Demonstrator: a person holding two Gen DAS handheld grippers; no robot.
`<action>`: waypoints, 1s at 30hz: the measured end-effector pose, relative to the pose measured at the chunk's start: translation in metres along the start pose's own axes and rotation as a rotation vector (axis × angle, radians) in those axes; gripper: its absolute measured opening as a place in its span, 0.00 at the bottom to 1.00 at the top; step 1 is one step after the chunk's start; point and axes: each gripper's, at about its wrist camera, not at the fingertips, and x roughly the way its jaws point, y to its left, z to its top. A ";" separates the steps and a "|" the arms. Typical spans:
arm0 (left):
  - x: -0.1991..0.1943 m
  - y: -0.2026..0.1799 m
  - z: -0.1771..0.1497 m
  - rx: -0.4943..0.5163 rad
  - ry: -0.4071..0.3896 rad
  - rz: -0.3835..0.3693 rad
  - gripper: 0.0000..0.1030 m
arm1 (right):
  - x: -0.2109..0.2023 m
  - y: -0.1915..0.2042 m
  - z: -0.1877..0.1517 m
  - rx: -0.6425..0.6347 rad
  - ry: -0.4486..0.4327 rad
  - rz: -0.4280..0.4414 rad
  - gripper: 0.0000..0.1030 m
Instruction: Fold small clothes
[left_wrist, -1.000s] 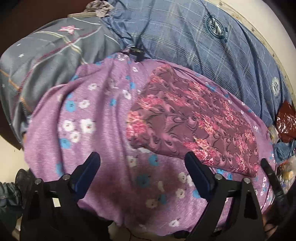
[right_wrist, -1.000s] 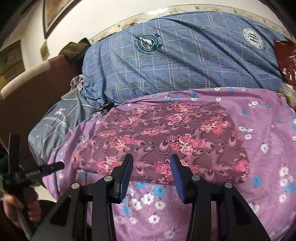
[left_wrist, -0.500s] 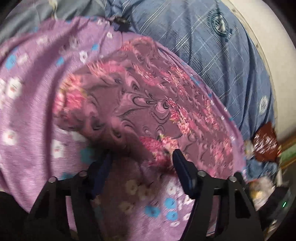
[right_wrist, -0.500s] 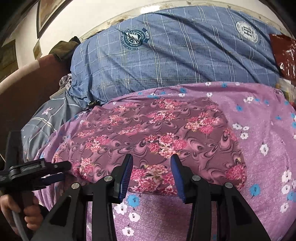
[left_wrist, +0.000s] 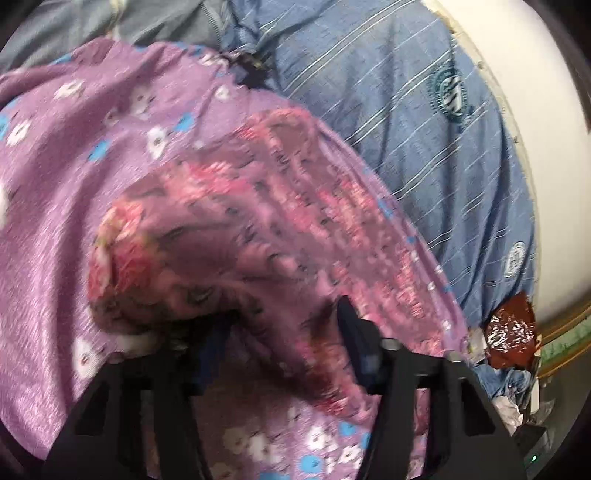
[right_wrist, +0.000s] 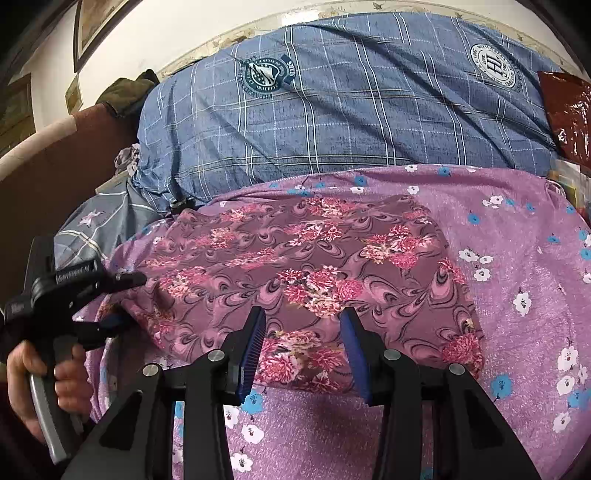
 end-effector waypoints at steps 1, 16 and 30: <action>-0.001 0.005 -0.002 -0.019 0.009 0.008 0.34 | 0.004 -0.001 0.000 0.006 0.012 0.007 0.41; -0.005 0.010 -0.005 -0.211 -0.018 0.082 0.60 | 0.027 -0.008 0.003 0.075 0.093 0.008 0.21; -0.007 -0.018 0.017 -0.063 -0.100 0.098 0.15 | 0.030 -0.041 0.015 0.164 0.068 -0.007 0.20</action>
